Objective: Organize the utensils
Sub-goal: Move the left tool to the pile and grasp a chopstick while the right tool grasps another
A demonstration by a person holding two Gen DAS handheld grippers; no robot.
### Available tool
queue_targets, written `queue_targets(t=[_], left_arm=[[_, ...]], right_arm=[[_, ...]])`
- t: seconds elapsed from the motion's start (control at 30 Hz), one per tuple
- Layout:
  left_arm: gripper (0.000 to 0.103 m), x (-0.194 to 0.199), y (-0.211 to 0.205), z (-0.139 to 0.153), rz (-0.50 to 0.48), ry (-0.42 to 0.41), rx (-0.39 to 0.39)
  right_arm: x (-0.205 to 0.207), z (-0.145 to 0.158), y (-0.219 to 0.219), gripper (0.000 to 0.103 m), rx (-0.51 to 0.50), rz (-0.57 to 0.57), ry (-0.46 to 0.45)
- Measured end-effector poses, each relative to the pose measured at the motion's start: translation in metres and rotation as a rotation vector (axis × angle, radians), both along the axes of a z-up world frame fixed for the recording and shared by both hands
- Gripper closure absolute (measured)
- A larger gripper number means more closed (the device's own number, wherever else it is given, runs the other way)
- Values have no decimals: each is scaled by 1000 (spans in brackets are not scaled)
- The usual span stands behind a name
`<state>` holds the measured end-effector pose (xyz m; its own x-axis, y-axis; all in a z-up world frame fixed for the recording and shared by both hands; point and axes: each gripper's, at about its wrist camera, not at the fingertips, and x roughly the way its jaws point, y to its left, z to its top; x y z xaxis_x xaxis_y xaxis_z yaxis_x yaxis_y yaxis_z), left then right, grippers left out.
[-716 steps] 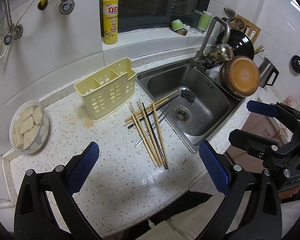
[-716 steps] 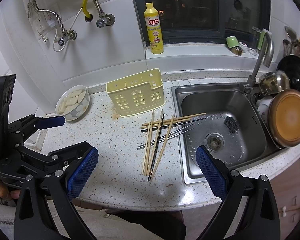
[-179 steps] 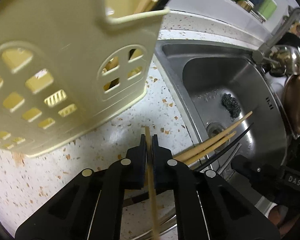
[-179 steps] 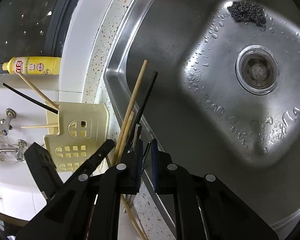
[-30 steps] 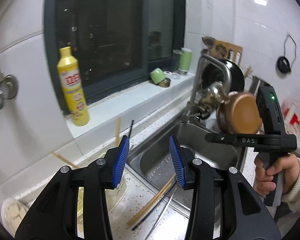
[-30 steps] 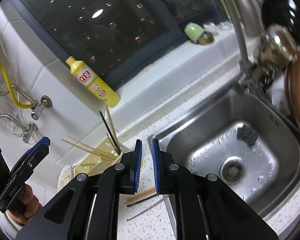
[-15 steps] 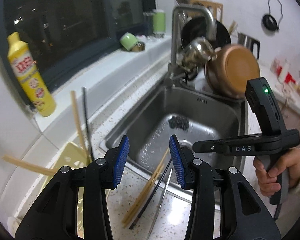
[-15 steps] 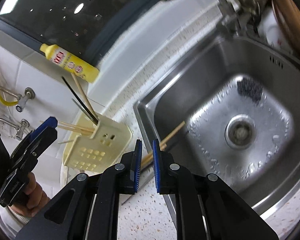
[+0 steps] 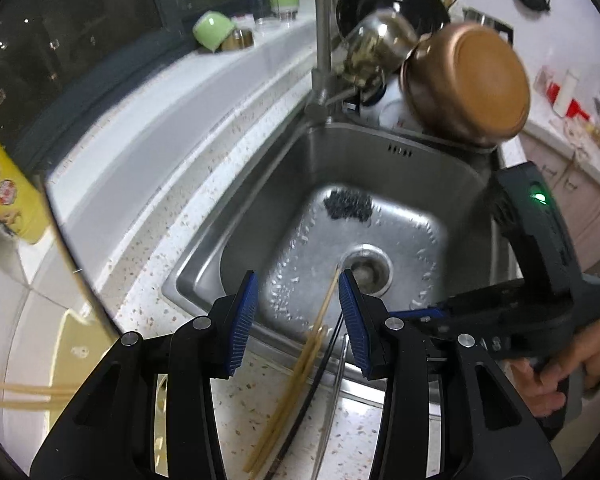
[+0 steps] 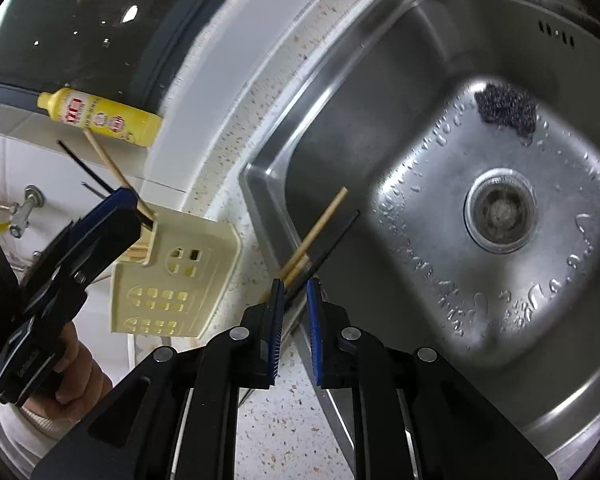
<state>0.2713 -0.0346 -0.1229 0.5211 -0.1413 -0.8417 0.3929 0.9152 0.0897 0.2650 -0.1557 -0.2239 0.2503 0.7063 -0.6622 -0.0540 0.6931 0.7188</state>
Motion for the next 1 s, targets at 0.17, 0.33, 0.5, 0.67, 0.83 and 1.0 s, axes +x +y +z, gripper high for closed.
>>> queue_targets(t=[0.17,0.33,0.5,0.67,0.83,1.0], left_arm=[[62,15,-5,-20,-52,58,26],[62,23,-9,-37,-85,97,40],[62,27,-17,-53,-130,136,58],[65,35,-22,-73,-148,167,89],[66,41,-23,-86,-157,200,88],[70,46,-32,-95,-198,236,100]], right_arm=[[-1,-15,7,92,14,3,38],[0,-22,9,92,49,3,54],[2,-31,9,91,54,-13,73],[2,-40,9,91,57,-19,87],[2,-40,9,91,50,-20,76],[0,-43,8,91,45,-17,78]])
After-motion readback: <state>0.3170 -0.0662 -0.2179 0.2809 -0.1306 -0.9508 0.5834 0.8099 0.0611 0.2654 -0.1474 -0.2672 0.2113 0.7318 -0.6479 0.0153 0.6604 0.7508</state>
